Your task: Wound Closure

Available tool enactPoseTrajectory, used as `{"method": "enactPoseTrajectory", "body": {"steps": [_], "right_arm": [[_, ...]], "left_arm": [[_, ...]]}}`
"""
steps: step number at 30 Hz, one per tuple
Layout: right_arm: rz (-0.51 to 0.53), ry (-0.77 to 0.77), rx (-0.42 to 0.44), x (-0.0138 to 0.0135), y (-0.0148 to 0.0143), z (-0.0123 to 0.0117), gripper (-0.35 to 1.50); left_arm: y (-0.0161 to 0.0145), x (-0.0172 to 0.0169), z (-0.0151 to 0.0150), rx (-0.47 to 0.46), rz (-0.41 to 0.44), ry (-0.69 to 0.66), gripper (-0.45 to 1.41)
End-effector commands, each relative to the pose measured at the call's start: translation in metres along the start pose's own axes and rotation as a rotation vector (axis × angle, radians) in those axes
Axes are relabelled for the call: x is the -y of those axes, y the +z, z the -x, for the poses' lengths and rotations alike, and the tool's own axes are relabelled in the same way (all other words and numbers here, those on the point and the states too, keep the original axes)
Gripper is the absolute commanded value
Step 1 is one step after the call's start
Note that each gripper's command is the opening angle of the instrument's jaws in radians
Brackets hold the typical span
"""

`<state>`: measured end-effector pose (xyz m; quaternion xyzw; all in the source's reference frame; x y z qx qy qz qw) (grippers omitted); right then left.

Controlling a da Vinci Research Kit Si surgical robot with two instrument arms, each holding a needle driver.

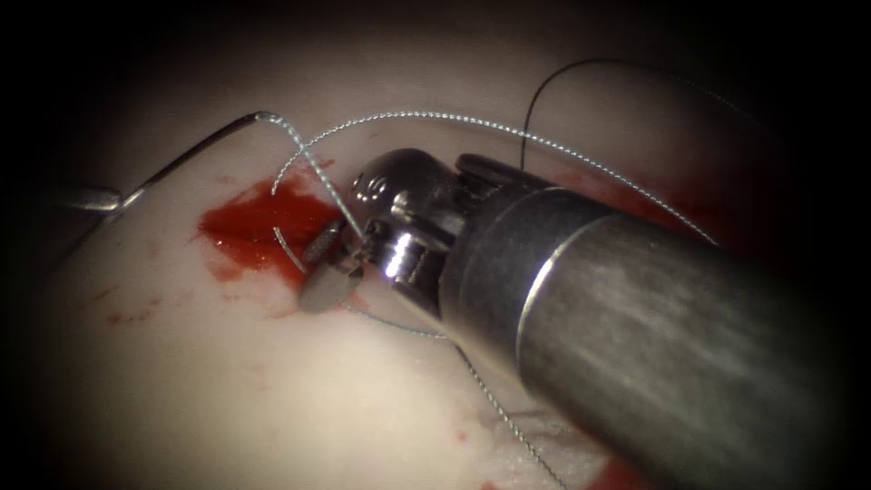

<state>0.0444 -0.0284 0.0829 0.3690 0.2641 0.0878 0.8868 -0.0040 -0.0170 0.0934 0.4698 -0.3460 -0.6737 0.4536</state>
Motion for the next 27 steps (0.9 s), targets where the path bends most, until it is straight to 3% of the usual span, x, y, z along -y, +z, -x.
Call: {"method": "enactPoseTrajectory", "body": {"steps": [1,4,13,17,18,20,27], "right_arm": [[0.005,0.002,-0.002,-0.0008,0.0002,-0.0011,0.44],[0.013,-0.002,0.013,-0.0010,0.0010,-0.0007,0.62],[0.027,-0.005,0.039,-0.0016,0.0013,0.0002,0.66],[0.035,-0.005,0.051,-0.0018,0.0015,0.0003,0.39],[0.039,0.000,0.057,-0.0018,0.0017,0.0004,0.04],[0.048,0.005,0.072,-0.0019,0.0020,0.0005,-0.35],[0.025,0.057,0.079,-0.0015,-0.0001,0.0015,-0.35]], "left_arm": [[0.0004,0.0009,0.0009,0.003,-0.005,0.005,-0.45],[0.0004,0.0009,0.0009,0.002,-0.005,0.005,-0.45],[0.0004,0.0009,0.0009,0.003,-0.005,0.006,-0.45],[0.0005,0.0009,0.0009,0.004,-0.004,0.006,-0.45],[0.0005,0.0008,0.0009,0.004,-0.004,0.006,-0.45],[0.0005,0.0008,0.0009,0.004,-0.004,0.006,-0.45],[0.0005,0.0009,0.0009,0.004,-0.004,0.006,-0.45]]}}
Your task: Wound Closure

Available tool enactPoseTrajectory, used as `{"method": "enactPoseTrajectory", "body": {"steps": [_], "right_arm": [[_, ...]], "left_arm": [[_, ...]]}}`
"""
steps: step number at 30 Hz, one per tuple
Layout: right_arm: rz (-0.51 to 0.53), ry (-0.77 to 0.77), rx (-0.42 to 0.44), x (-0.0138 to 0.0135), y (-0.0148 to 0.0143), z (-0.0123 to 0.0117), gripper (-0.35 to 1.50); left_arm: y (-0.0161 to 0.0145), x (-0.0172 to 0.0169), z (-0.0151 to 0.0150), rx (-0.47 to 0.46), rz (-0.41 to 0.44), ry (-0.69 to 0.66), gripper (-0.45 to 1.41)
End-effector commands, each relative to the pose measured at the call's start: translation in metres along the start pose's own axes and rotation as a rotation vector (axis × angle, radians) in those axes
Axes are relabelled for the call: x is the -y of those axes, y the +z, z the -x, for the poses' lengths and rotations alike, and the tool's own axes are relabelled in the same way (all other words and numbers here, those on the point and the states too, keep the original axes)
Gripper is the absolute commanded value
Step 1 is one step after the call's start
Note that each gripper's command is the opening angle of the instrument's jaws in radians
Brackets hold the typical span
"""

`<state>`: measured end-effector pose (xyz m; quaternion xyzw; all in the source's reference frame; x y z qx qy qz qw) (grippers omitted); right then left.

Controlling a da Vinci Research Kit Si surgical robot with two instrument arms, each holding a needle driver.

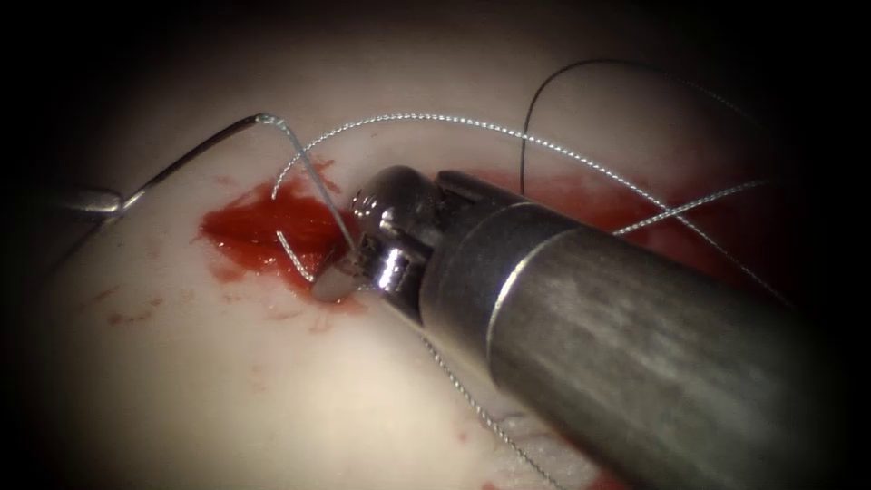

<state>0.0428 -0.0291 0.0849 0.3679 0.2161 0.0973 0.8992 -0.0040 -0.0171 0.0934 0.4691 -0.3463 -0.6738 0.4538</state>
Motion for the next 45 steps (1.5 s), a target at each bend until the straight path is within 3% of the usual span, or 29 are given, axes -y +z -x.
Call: {"method": "enactPoseTrajectory", "body": {"steps": [1,6,19,45], "right_arm": [[-0.006,0.016,-0.003,-0.0006,-0.0016,-0.0005,-0.35],[-0.027,0.047,0.012,0.0001,-0.0043,0.0024,-0.35],[0.086,0.098,-0.099,0.0005,-0.0111,0.0143,-0.35],[0.161,0.315,-0.118,0.0023,-0.0222,0.0300,-0.35]], "left_arm": [[0.0004,0.0009,0.0009,0.003,-0.005,0.005,-0.45],[0.0004,0.0010,0.0010,0.003,-0.008,0.005,-0.45],[0.0004,0.0010,0.0010,0.003,-0.008,0.004,-0.45],[0.0002,0.0011,0.0010,0.001,-0.011,0.003,-0.45]]}}
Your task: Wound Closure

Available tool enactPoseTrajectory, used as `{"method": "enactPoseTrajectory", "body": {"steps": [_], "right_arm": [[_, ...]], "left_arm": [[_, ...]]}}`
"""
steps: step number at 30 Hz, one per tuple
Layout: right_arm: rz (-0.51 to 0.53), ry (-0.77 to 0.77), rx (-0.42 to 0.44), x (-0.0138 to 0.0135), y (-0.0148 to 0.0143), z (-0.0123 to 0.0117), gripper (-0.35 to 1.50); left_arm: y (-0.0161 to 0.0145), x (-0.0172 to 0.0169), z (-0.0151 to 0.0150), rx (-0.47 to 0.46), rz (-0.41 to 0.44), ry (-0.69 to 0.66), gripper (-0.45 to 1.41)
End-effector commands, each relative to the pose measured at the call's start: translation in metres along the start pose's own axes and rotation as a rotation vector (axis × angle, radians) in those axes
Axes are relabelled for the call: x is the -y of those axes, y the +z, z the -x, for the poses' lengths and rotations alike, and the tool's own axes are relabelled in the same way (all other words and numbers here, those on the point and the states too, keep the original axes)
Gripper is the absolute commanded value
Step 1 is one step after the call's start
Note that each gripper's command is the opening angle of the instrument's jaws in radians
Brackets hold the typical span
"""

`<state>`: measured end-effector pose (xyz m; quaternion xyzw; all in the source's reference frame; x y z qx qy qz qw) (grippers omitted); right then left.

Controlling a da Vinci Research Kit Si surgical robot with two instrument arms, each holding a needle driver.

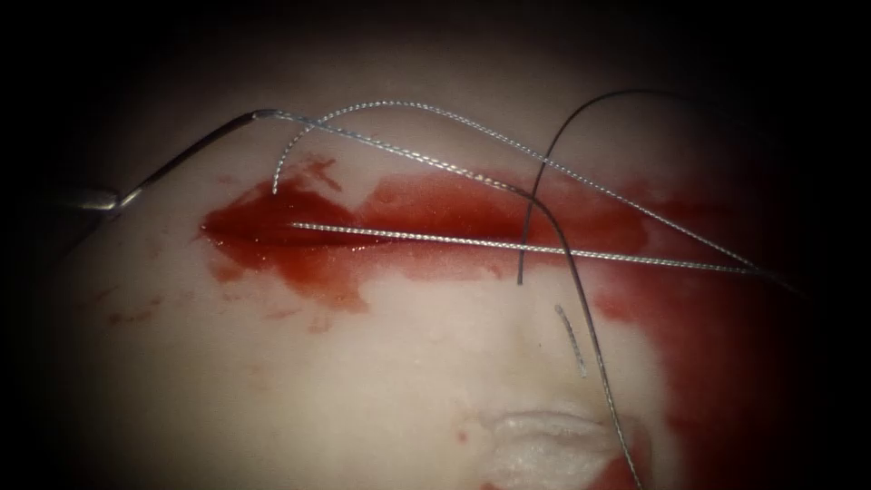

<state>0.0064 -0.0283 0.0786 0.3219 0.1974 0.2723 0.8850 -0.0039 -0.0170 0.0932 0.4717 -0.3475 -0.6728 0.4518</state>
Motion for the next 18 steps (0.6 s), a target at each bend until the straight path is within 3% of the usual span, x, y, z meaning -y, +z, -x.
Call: {"method": "enactPoseTrajectory", "body": {"steps": [1,7,12,14,18], "right_arm": [[0.016,0.009,-0.013,-0.0011,-0.0012,0.0000,-0.35],[0.063,0.055,-0.017,-0.0017,-0.0030,0.0026,-0.35],[0.089,0.115,-0.043,-0.0015,-0.0035,0.0021,-0.28],[0.122,0.038,-0.073,-0.0011,-0.0041,0.0004,0.93],[0.149,-0.034,-0.077,-0.0003,-0.0046,-0.0020,1.01]], "left_arm": [[0.0004,0.0009,0.0009,0.003,-0.005,0.005,-0.45],[0.0004,0.0009,0.0009,0.003,-0.005,0.005,-0.45],[0.0004,0.0009,0.0009,0.003,-0.005,0.005,-0.45],[0.0004,0.0009,0.0009,0.003,-0.005,0.005,-0.45],[0.0004,0.0009,0.0009,0.003,-0.005,0.006,-0.45]]}}
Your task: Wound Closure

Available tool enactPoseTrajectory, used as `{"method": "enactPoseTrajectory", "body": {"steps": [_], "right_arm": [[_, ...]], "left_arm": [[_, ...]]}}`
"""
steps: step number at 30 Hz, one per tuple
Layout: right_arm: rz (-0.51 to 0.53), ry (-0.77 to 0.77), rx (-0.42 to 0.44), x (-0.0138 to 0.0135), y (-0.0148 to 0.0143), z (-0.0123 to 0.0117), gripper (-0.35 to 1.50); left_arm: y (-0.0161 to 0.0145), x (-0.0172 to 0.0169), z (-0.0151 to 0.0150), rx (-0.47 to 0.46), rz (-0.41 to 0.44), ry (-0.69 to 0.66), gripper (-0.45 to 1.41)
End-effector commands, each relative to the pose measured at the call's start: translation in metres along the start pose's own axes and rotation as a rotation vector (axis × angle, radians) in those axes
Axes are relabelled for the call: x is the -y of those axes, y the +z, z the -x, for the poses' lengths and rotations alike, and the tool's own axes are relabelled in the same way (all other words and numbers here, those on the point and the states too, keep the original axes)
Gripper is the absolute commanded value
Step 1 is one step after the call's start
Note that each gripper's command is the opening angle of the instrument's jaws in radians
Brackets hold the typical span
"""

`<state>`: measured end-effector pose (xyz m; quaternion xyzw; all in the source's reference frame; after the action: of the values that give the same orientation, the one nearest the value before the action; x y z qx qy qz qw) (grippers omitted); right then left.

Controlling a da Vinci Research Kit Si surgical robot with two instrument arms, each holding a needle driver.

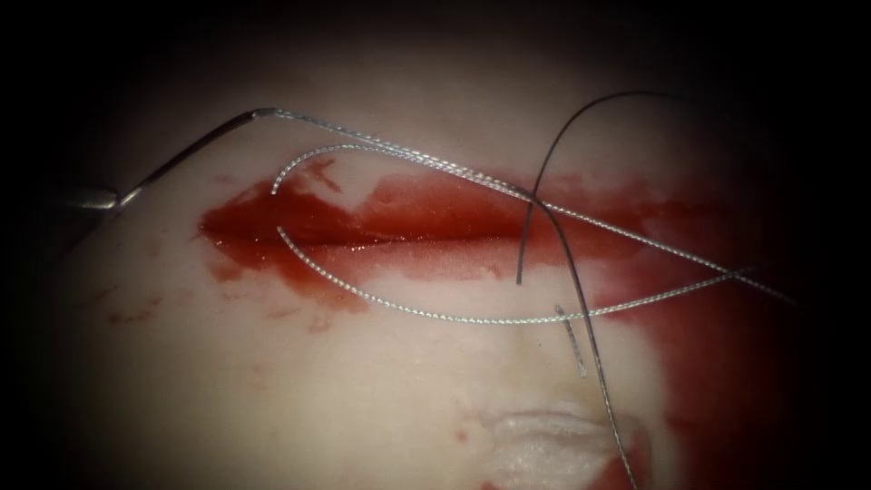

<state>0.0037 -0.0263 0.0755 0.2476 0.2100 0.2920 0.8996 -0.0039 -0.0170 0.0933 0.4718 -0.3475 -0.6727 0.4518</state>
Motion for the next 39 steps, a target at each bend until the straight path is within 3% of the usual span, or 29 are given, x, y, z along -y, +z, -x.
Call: {"method": "enactPoseTrajectory", "body": {"steps": [1,4,6,11,13,14,17,26,27,34,38,39], "right_arm": [[0.016,-0.048,-0.010,0.0003,0.0000,-0.0034,1.05],[0.045,-0.127,-0.047,0.0023,0.0014,-0.0074,1.15],[0.049,-0.139,-0.052,0.0029,0.0020,-0.0082,1.17],[-0.052,-0.183,0.008,0.0062,0.0071,-0.0123,1.17],[-0.090,-0.189,0.025,0.0072,0.0088,-0.0136,1.13],[-0.128,-0.204,0.032,0.0077,0.0098,-0.0144,0.95],[-0.217,-0.221,0.033,0.0089,0.0120,-0.0166,0.74],[-0.295,-0.316,0.081,0.0120,0.0198,-0.0224,0.76],[-0.306,-0.359,0.098,0.0124,0.0220,-0.0238,0.76],[-0.340,-0.371,0.156,0.0116,0.0253,-0.0266,0.76],[-0.306,-0.392,0.148,0.0109,0.0265,-0.0266,0.63],[-0.302,-0.387,0.149,0.0108,0.0268,-0.0265,0.68]], "left_arm": [[0.0004,0.0009,0.0009,0.003,-0.005,0.006,-0.45],[0.0005,0.0009,0.0009,0.004,-0.005,0.006,-0.45],[0.0005,0.0009,0.0009,0.004,-0.004,0.006,-0.45],[0.0005,0.0009,0.0009,0.005,-0.004,0.006,-0.45],[0.0005,0.0008,0.0009,0.005,-0.004,0.006,-0.45],[0.0005,0.0008,0.0009,0.005,-0.004,0.006,-0.45],[0.0006,0.0009,0.0009,0.005,-0.004,0.006,-0.45],[0.0006,0.0009,0.0009,0.006,-0.004,0.006,-0.45],[0.0006,0.0009,0.0009,0.006,-0.004,0.006,-0.45],[0.0005,0.0009,0.0009,0.004,-0.004,0.005,-0.45],[0.0005,0.0009,0.0009,0.005,-0.004,0.005,-0.45],[0.0005,0.0009,0.0009,0.006,-0.004,0.005,-0.45]]}}
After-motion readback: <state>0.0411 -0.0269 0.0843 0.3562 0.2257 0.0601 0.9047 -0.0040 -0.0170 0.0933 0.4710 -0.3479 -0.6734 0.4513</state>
